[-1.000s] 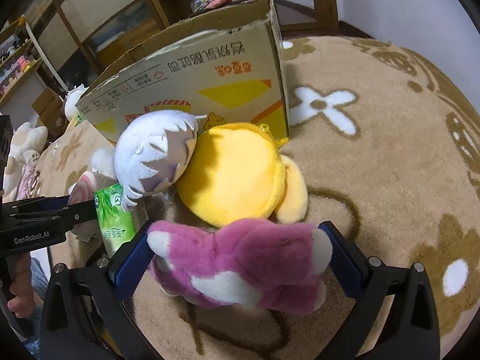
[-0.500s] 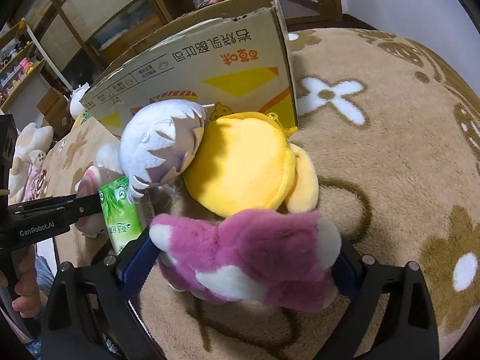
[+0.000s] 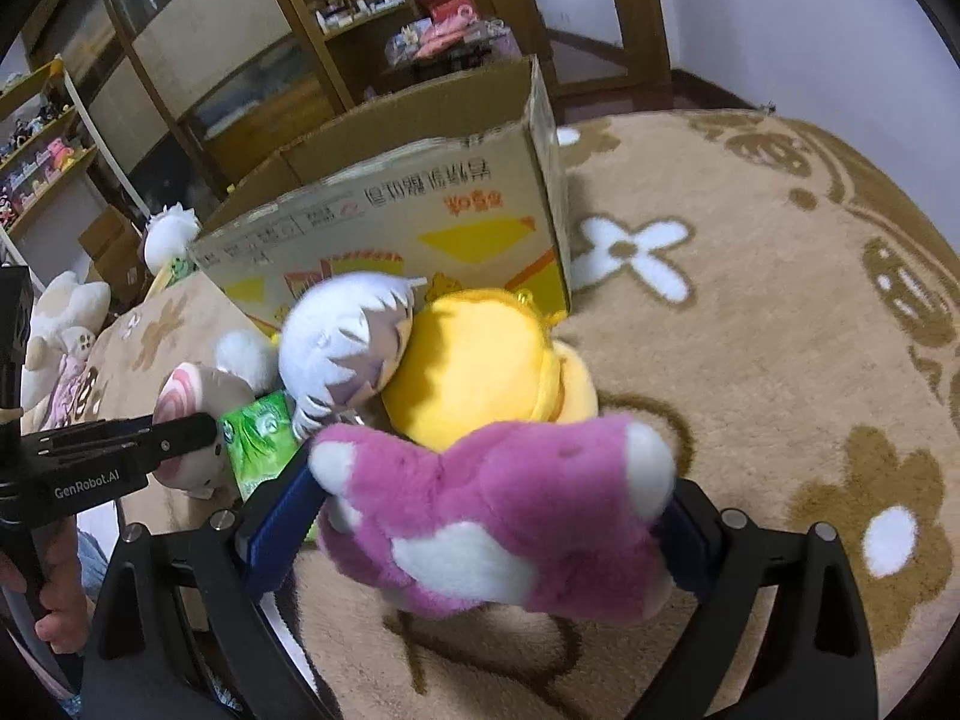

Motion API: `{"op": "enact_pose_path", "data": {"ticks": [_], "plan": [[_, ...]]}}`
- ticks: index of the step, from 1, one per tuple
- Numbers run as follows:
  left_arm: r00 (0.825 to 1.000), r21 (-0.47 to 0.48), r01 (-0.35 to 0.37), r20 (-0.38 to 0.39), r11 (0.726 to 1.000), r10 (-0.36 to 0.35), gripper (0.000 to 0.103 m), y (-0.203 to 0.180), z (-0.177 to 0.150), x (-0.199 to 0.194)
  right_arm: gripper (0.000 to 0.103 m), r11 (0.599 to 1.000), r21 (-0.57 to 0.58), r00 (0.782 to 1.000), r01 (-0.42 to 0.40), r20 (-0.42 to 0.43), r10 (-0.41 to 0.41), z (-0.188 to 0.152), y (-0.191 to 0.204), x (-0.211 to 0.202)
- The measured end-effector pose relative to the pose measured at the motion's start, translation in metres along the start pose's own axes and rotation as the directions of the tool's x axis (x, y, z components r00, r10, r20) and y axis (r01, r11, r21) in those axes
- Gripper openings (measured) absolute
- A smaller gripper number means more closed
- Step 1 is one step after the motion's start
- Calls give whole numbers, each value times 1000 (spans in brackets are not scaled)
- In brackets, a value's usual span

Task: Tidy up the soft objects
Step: 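Close the left tool on the swirl lollipop while the right tool grips the pink bear, then lift the swirl lollipop with the left tool while the right tool lifts the pink bear over the box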

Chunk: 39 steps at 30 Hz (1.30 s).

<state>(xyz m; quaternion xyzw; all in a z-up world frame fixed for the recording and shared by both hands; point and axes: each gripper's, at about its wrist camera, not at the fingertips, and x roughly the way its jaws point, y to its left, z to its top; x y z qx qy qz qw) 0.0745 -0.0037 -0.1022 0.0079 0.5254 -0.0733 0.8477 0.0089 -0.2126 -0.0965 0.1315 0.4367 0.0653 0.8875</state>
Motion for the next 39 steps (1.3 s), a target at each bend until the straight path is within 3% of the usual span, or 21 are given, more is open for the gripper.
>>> {"op": "enact_pose_path", "data": {"ticks": [3,6,12,14,18,21,23,26,29,35,39], "plan": [[1000,-2,-1,27,1000,1,33,-1,-1,-8,95,1000,-4,999,5,44,-4,3,1,-10],[999,-4,-7,34,1000,7,33,-2,-2,-12,72,999,-27,999,34,33,-33,4,3,-9],[999,1,-16,36,1000,16,34,-4,-3,-14,78,999,48,1000,-12,-27,13,1,-14,3],[999,-6,-18,39,1000,18,34,-3,-3,-16,83,999,38,999,-12,-29,13,-1,-12,3],[999,-18,-20,50,1000,21,34,0,-2,-18,81,999,-4,999,-33,-37,33,-4,-1,4],[998,-25,-18,66,1000,20,34,0,-2,-22,70,999,-42,1000,-19,-18,18,-5,6,0],[996,-24,-18,85,1000,20,34,0,-3,-27,53,999,-51,1000,-1,-5,1,-5,6,-3],[993,-20,-15,117,1000,17,34,-2,-4,-34,45,999,-37,1000,-6,1,6,-4,4,-6],[989,-21,-11,149,1000,14,34,-2,-5,-41,28,998,-55,1000,3,17,-2,-3,7,-8],[977,-22,-24,211,999,28,34,-3,-5,-56,27,992,-124,995,40,94,-28,0,19,-24],[960,-4,-36,277,999,35,34,-9,-5,-69,27,987,-141,983,78,177,-52,7,22,-42]]}}
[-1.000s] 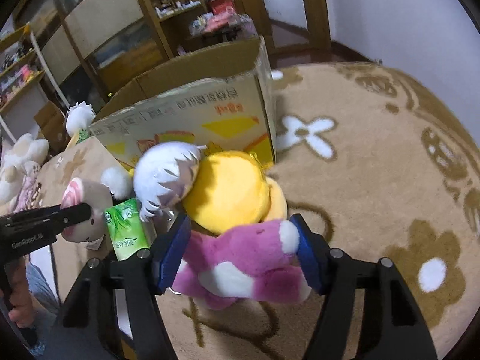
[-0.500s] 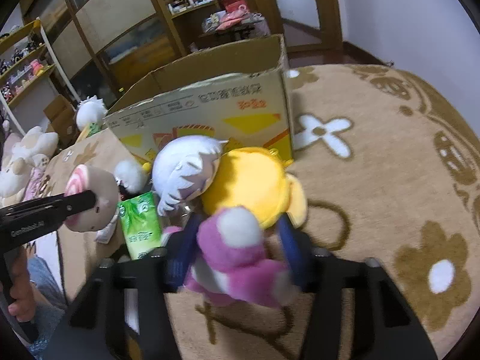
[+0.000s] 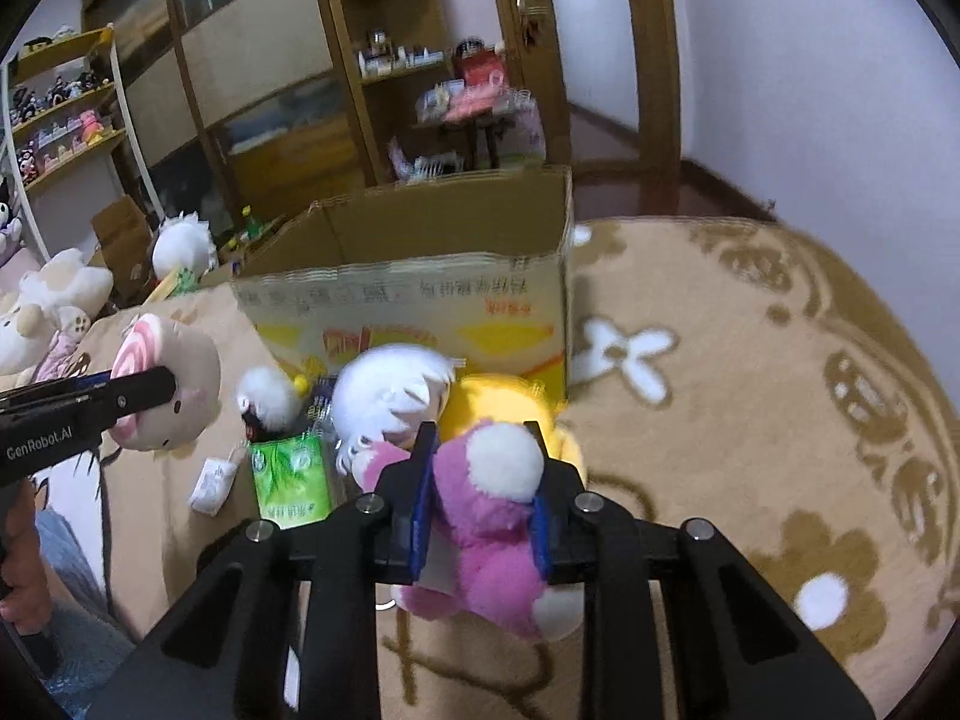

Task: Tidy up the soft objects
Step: 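Lift the swirl lollipop with the left tool while the right tool lifts the pink bear over the box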

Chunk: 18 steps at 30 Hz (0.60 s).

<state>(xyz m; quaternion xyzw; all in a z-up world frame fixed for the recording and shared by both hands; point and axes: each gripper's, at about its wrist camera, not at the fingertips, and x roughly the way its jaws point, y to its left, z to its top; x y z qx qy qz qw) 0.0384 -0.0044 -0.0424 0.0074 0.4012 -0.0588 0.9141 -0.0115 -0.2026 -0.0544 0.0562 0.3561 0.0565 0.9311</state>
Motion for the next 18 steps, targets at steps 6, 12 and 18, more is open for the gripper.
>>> {"op": "enact_pose_path", "data": {"ticks": [6,12,18], "plan": [[997,-2,-2,82,1000,2,34,-2,4,-13,27,999,-6,991,52,125,-51,19,3,-24],[991,-14,-18,130,1000,19,34,-1,9,-18,27,995,-27,972,92,220,-84,35,9,-39],[988,-4,-26,153,1000,26,33,-4,16,-19,27,989,-69,951,130,291,-105,49,20,-50]]}}
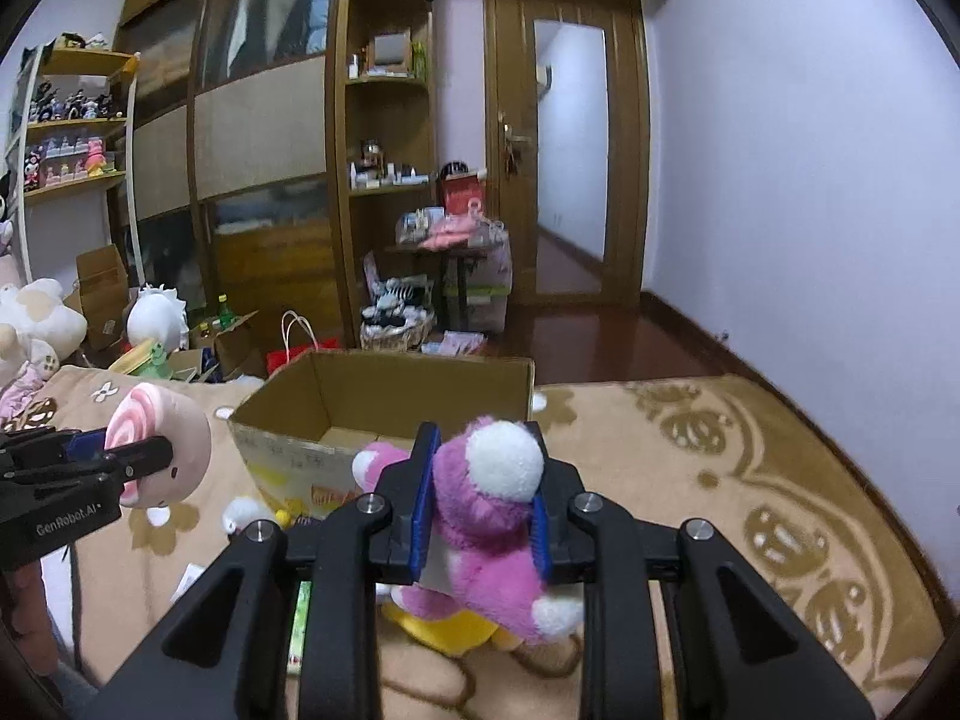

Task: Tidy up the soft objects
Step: 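Lift the swirl lollipop with the left tool while the right tool lifts the pink bear over the box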

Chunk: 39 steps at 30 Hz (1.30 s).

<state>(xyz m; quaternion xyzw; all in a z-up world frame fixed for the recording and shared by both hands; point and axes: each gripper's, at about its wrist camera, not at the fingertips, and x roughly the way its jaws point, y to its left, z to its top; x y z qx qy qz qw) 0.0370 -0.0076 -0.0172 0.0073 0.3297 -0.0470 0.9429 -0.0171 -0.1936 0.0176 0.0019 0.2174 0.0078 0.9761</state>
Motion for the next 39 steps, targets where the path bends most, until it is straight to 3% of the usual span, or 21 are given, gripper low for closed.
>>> {"op": "enact_pose_path", "data": {"ticks": [7,15,22,31,39], "plan": [[999,53,24,26,998,-26,33,-12,13,-3,27,1000,-5,998,11,57,-11,18,2,-3],[992,62,-3,125,998,-5,33,-21,42,-12,27,1000,-2,995,-19,101,19,39,1,1],[988,73,-21,155,997,9,33,-21,68,0,27,999,-7,991,-39,131,39,57,-3,12],[989,115,6,143,993,-23,33,-27,89,36,27,998,-39,990,-54,129,59,67,3,42],[994,139,64,82,988,-76,34,-35,85,80,27,996,-56,994,-64,81,69,52,11,74]]}}
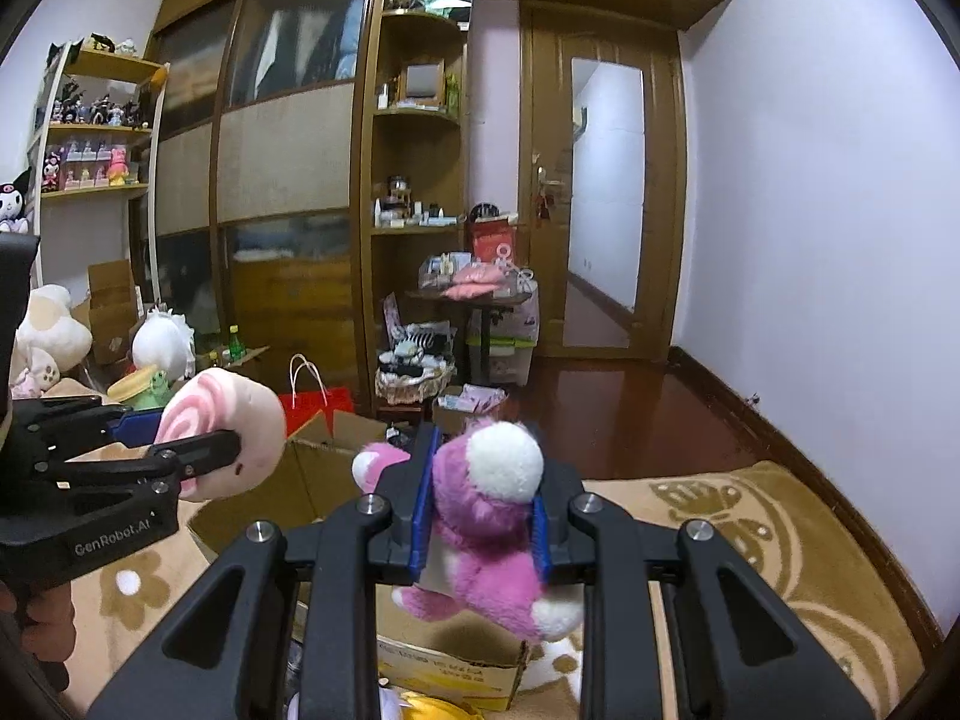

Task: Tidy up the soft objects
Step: 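Lift the swirl lollipop with the left tool while the right tool lifts the pink bear over the box, then open both tools to drop the lollipop and pink bear into the box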

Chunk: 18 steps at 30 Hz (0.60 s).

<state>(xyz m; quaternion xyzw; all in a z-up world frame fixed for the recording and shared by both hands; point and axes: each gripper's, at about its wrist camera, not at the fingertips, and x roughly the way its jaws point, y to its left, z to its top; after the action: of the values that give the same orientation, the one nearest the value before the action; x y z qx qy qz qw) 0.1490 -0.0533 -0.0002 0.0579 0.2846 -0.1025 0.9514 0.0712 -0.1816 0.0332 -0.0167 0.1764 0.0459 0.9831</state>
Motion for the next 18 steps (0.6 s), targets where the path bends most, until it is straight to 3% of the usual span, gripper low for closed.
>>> {"op": "enact_pose_path", "data": {"ticks": [18], "plan": [[988,-60,27,-153,998,-36,41,19,-24,62,28,995,37,989,-90,-118,94,-42,-6,46]]}}
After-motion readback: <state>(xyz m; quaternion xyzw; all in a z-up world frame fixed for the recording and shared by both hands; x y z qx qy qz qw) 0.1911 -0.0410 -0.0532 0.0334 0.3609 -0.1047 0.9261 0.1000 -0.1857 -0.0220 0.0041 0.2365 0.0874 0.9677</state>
